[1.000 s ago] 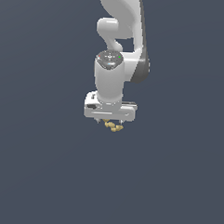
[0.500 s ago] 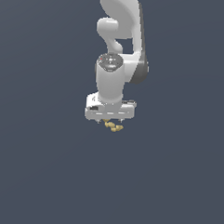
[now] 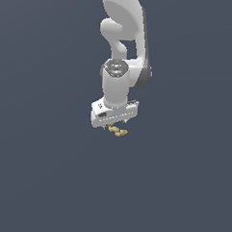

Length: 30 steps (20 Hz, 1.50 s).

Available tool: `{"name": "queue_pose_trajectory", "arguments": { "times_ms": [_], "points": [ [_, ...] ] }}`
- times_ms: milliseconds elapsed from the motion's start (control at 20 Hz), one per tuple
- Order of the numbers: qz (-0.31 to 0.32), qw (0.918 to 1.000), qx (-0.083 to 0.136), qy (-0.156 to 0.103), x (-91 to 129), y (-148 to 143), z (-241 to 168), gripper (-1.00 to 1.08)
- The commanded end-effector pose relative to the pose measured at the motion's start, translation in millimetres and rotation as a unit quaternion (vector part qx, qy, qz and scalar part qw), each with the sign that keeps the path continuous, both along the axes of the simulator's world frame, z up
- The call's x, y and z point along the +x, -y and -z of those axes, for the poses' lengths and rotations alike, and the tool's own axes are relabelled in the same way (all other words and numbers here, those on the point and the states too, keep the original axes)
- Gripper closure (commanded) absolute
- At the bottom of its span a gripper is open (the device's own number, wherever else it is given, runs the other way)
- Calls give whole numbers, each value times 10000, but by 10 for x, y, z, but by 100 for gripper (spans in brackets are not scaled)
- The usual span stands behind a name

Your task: Pick up the object and move it to a goal position.

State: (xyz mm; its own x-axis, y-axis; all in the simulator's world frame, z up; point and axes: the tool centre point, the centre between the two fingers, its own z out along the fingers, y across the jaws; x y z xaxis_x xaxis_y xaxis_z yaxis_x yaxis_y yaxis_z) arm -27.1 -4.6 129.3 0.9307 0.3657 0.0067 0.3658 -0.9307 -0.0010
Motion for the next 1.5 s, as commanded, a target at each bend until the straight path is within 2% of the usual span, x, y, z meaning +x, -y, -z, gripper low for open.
{"name": "queue_pose_trajectory", "arguments": {
  "times_ms": [0, 250, 750, 1100, 1450],
  "points": [
    [-379, 9993, -9, -4, -60, -11, 56, -92],
    [-1122, 9937, -22, -12, -181, -38, 162, -92],
    [-2330, 9725, -27, -22, -388, -91, 323, -92],
    [-2725, 9622, -25, -23, -459, -111, 373, -92],
    [-2761, 9611, -24, -25, -467, -113, 392, -92]
  ]
}}
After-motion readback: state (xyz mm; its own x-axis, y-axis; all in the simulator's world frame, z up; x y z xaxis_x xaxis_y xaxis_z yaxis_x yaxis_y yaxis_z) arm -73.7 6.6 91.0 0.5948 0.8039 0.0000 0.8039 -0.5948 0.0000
